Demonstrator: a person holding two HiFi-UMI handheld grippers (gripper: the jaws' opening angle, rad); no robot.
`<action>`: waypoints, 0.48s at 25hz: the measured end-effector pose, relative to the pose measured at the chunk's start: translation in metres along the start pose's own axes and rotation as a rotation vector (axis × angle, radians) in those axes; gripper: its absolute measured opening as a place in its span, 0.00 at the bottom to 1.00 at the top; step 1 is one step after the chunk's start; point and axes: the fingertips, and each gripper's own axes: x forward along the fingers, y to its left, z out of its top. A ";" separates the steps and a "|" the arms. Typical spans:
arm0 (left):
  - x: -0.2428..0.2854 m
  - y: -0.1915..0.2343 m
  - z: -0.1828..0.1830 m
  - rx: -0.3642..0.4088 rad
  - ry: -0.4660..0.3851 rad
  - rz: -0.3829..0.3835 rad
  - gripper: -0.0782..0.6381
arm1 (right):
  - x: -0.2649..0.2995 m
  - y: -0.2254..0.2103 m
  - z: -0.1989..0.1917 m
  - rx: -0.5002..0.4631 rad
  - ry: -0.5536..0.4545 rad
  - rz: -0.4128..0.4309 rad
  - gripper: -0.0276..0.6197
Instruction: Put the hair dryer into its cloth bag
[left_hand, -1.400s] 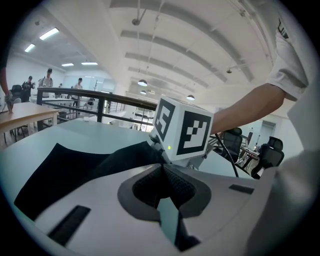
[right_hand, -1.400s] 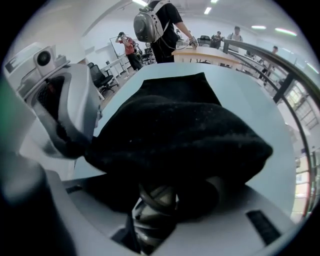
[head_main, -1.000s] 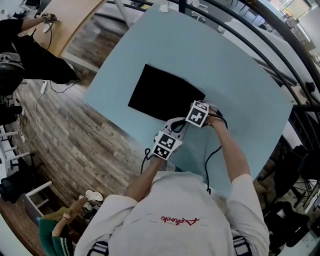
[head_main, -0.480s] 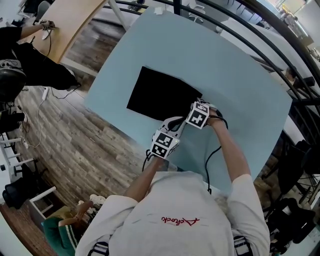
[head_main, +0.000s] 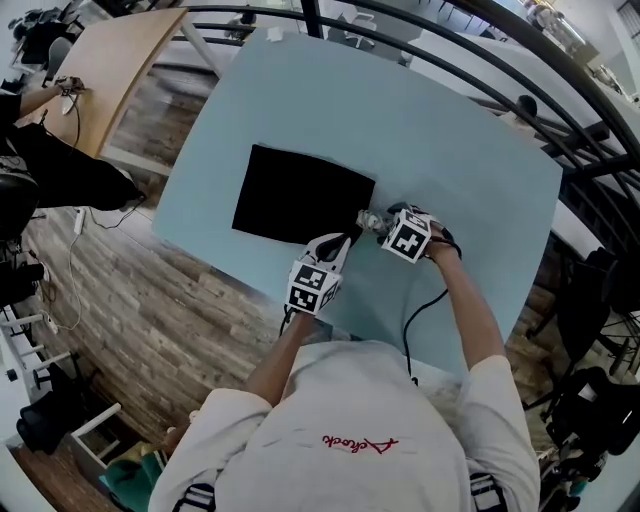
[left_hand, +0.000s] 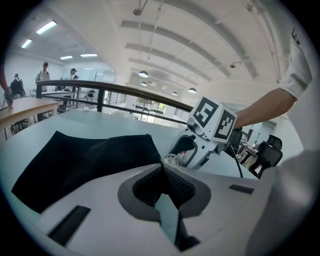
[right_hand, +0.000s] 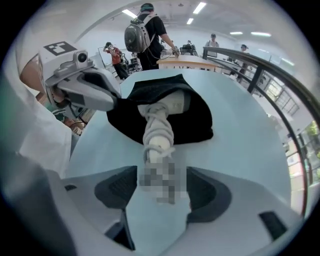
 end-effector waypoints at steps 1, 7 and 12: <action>0.001 -0.002 -0.001 -0.001 0.006 -0.001 0.13 | -0.002 0.000 -0.008 0.012 0.004 -0.003 0.50; 0.005 -0.008 -0.009 0.006 0.031 -0.008 0.13 | 0.001 -0.004 -0.020 0.042 -0.013 -0.046 0.50; 0.007 -0.012 -0.010 0.011 0.034 -0.011 0.13 | 0.006 -0.003 -0.022 0.016 0.002 -0.044 0.50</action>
